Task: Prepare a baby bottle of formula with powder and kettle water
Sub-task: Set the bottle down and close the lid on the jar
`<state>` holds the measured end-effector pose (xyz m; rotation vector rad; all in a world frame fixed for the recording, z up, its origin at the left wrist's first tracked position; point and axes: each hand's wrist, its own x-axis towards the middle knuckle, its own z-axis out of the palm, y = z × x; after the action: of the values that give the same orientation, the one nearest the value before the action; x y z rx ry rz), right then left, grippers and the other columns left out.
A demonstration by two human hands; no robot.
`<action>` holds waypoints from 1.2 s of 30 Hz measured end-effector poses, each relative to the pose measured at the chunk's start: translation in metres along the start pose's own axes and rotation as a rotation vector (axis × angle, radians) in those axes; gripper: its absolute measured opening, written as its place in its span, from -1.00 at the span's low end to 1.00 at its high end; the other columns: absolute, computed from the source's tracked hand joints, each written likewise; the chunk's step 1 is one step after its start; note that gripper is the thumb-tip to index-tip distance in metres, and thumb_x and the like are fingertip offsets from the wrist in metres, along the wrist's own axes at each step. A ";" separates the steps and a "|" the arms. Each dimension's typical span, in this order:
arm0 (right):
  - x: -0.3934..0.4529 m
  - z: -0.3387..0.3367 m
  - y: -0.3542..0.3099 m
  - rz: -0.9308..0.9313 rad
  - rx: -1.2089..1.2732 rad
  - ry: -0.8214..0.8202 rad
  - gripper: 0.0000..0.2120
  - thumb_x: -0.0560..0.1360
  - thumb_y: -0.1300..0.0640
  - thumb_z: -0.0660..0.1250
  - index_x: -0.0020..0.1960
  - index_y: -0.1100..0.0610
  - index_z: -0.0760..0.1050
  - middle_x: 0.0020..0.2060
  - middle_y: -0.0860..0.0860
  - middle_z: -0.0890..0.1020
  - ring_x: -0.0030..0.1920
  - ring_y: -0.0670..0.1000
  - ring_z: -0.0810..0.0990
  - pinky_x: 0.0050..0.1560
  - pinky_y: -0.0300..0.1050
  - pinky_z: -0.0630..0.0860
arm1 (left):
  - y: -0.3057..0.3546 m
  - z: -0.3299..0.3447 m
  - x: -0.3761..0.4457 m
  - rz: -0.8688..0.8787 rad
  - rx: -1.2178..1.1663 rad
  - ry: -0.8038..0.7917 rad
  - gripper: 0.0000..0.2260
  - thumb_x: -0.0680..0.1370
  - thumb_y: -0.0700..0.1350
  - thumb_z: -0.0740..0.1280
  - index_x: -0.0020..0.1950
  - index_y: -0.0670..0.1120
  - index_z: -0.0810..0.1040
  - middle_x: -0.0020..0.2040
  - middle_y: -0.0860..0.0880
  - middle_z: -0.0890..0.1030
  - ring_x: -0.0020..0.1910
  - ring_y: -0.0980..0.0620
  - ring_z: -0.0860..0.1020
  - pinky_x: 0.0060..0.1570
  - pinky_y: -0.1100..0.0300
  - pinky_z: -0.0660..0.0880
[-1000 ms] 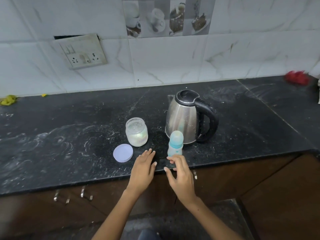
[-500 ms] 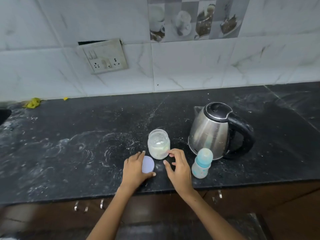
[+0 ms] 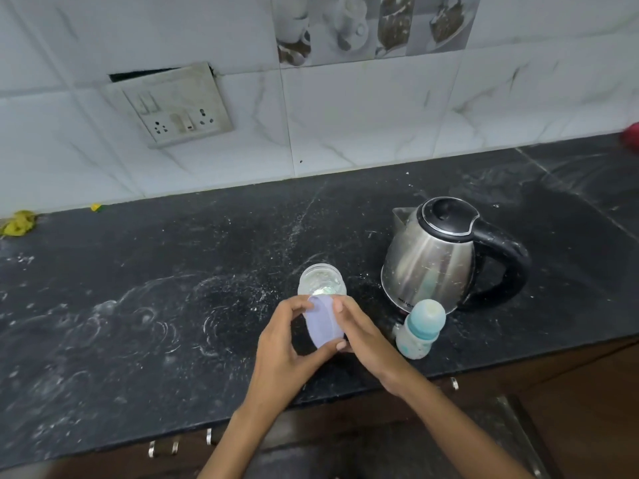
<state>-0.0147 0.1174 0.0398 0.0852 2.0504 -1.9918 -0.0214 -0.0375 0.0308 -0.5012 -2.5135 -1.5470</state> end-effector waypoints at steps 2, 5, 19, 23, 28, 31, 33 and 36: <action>0.003 -0.004 -0.013 0.006 0.012 -0.010 -0.66 0.60 -0.17 0.07 0.31 -0.12 0.40 0.10 -0.24 0.58 0.10 -0.24 0.59 0.07 -0.25 0.56 | 0.007 0.006 0.010 0.018 -0.058 0.030 -0.49 0.29 0.05 0.58 0.13 -0.02 0.45 0.15 0.15 0.57 0.19 0.09 0.55 0.15 0.26 0.48; 0.015 -0.014 -0.022 -0.047 -0.014 0.071 -0.70 0.59 -0.09 0.21 0.29 -0.05 0.42 0.12 -0.07 0.61 0.13 -0.10 0.60 0.14 -0.08 0.57 | 0.005 0.012 0.022 0.045 -0.102 0.054 -0.37 0.25 0.07 0.60 0.23 0.03 0.42 0.26 0.18 0.52 0.27 0.12 0.51 0.21 0.21 0.46; 0.085 -0.038 -0.045 -0.111 -0.885 0.037 -0.33 0.38 -0.18 0.45 0.39 -0.02 0.29 0.28 0.04 0.44 0.27 0.09 0.44 0.24 0.11 0.42 | -0.055 0.048 0.055 -0.335 -0.091 0.100 -0.24 0.08 0.05 0.66 0.18 0.05 0.40 0.08 0.16 0.58 0.02 0.39 0.53 -0.11 0.52 0.43; 0.088 -0.026 -0.049 -0.106 -0.953 -0.052 -0.33 0.37 -0.14 0.47 0.39 -0.04 0.31 0.26 0.05 0.43 0.25 0.12 0.45 0.23 0.10 0.43 | -0.060 0.039 0.047 -0.335 -0.104 0.111 -0.31 0.07 0.02 0.65 0.11 0.04 0.44 0.00 0.15 0.62 -0.01 0.35 0.55 -0.14 0.48 0.46; 0.087 -0.014 -0.048 -0.144 -1.088 -0.127 -0.36 0.34 -0.02 0.51 0.35 -0.05 0.36 0.26 0.04 0.41 0.22 0.11 0.47 0.18 0.02 0.45 | -0.063 0.032 0.041 -0.356 -0.113 0.102 -0.34 0.06 0.02 0.65 0.06 0.10 0.45 -0.03 0.12 0.65 -0.03 0.24 0.60 -0.12 0.32 0.54; 0.090 -0.012 -0.047 -0.205 -1.150 -0.188 -0.36 0.28 0.10 0.52 0.32 -0.05 0.40 0.23 0.01 0.43 0.19 0.08 0.48 0.13 0.01 0.49 | -0.063 0.033 0.041 -0.359 -0.103 0.102 -0.34 0.04 0.06 0.64 0.05 0.08 0.44 -0.06 0.10 0.65 -0.05 0.17 0.61 -0.13 0.24 0.55; 0.092 -0.009 -0.048 -0.234 -1.193 -0.254 -0.37 0.25 0.19 0.52 0.27 -0.06 0.44 0.20 -0.01 0.44 0.16 0.06 0.50 0.05 -0.04 0.50 | -0.065 0.032 0.041 -0.354 -0.095 0.104 -0.36 0.04 0.05 0.64 0.03 0.06 0.44 -0.09 0.09 0.64 -0.08 0.16 0.60 -0.15 0.25 0.53; 0.098 -0.008 -0.051 -0.239 -1.199 -0.367 -0.35 0.20 0.31 0.50 0.23 -0.06 0.50 0.21 -0.06 0.46 0.18 0.03 0.49 0.10 0.02 0.52 | -0.066 0.031 0.042 -0.331 -0.070 0.104 -0.39 0.06 0.00 0.65 -0.01 0.02 0.43 -0.14 0.11 0.62 -0.13 0.18 0.58 -0.19 0.31 0.49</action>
<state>-0.1219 0.1076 0.0661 -0.7143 2.6517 -0.5026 -0.0826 -0.0285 -0.0267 -0.0074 -2.5658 -1.7227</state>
